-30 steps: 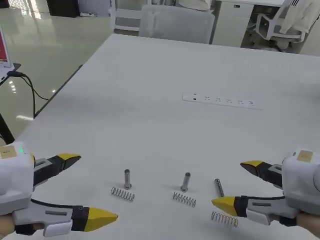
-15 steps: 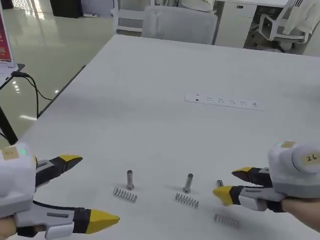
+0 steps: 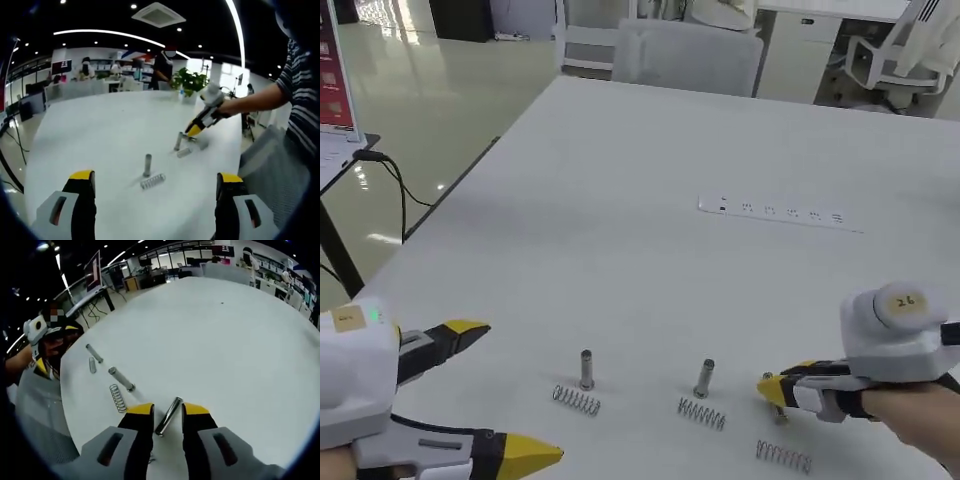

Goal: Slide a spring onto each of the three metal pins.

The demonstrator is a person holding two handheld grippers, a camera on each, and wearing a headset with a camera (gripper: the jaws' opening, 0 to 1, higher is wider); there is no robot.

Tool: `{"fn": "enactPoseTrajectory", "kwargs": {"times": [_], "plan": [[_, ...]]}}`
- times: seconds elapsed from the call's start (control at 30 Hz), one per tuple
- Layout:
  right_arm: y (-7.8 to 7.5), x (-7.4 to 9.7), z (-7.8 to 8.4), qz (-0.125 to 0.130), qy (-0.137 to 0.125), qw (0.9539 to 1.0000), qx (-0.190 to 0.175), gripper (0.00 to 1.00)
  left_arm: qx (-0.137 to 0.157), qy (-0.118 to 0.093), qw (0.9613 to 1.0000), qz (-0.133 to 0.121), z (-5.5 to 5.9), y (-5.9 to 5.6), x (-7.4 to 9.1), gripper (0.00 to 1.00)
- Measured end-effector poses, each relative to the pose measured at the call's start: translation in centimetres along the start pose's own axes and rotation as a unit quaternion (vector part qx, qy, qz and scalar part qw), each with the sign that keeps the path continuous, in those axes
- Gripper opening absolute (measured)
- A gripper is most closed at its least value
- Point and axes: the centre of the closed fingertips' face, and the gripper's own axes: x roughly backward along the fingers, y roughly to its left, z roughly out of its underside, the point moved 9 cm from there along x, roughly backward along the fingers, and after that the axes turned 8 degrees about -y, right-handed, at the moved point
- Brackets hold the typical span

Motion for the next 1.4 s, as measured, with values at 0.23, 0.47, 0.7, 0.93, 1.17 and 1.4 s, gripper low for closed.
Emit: {"fn": "enactPoseTrajectory", "kwargs": {"times": [0.23, 0.47, 0.7, 0.93, 1.17, 1.4], "plan": [[-0.2, -0.6, -0.2, 0.015, 0.017, 0.9997, -0.011, 0.15, 0.003, 0.0, 1.0, -0.003, 0.2, 0.2, 0.2, 0.98], [-0.6, -1.1, 0.0, 0.024, 0.041, 0.9985, -0.026, 0.09, 0.006, 0.0, 1.0, -0.004, 0.3, 0.1, 0.3, 0.98], [-0.4, -1.1, 0.1, 0.031, 0.041, 0.9984, -0.022, 0.05, 0.008, 0.0, 1.0, -0.006, 0.4, 0.2, 0.4, 0.98], [-0.2, -0.9, 0.3, 0.026, 0.033, 0.9988, -0.026, 0.05, 0.009, 0.0, 0.9999, -0.005, 0.4, 0.1, 0.3, 0.98], [-0.1, 0.1, 0.2, 0.023, 0.009, 0.9992, -0.033, 0.05, 0.011, 0.001, 0.9999, -0.005, 0.5, 0.1, 0.4, 0.98], [0.3, 0.8, 0.0, 0.017, -0.01, 0.9994, -0.03, 0.05, 0.009, 0.001, 0.9999, -0.004, 0.5, -0.1, 0.2, 0.98]]}}
